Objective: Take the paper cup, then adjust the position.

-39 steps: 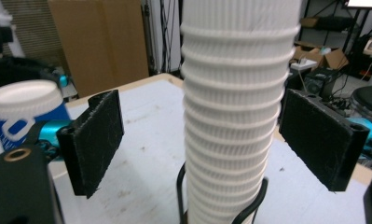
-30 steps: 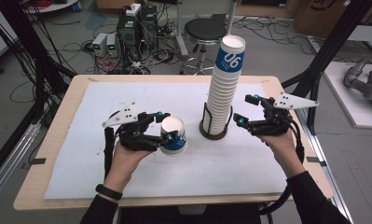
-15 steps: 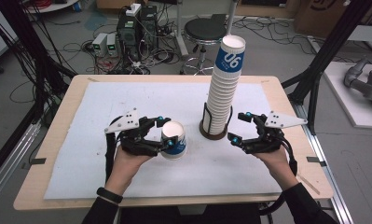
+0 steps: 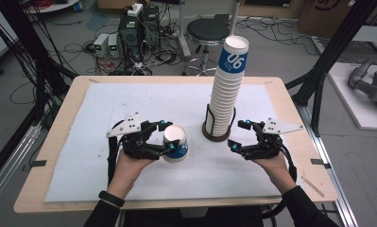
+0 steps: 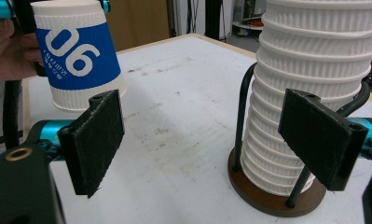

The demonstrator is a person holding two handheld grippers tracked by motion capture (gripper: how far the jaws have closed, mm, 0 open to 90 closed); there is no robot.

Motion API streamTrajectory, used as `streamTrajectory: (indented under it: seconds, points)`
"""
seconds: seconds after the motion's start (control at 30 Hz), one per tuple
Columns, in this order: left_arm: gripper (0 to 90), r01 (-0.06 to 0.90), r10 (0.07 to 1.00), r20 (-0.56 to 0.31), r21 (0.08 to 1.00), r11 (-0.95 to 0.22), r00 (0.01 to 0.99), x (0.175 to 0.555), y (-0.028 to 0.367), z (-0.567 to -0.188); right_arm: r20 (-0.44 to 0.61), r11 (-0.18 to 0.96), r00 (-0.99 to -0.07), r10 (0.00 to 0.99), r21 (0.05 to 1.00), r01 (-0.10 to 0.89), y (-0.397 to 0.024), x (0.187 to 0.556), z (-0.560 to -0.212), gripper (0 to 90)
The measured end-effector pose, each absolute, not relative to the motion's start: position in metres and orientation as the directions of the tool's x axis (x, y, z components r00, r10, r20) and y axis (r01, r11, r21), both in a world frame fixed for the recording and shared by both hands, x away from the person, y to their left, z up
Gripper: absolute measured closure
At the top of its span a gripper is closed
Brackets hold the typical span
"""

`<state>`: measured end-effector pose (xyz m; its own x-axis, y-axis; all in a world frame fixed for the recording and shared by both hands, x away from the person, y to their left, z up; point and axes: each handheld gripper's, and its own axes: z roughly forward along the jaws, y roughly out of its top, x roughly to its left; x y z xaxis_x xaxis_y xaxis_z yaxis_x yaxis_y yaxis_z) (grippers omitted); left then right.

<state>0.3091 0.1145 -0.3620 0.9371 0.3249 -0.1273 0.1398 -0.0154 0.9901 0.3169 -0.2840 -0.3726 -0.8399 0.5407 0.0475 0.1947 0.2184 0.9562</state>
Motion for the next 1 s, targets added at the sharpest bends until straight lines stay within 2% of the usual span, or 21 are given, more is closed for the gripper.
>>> streamTrajectory:
  seconds: [0.47,1.0]
  points:
    - [30.4,0.138,0.289,-0.135,0.99,0.009,0.948,0.311,0.11,-0.357,0.064,0.22,-0.861,0.505,0.955,0.2,-0.286,0.315,-0.374,14.6]
    - [30.4,0.131,0.265,-0.13,0.991,0.012,0.956,0.304,0.094,-0.353,0.072,0.274,-0.928,0.367,0.944,0.182,-0.263,0.306,-0.377,14.5]
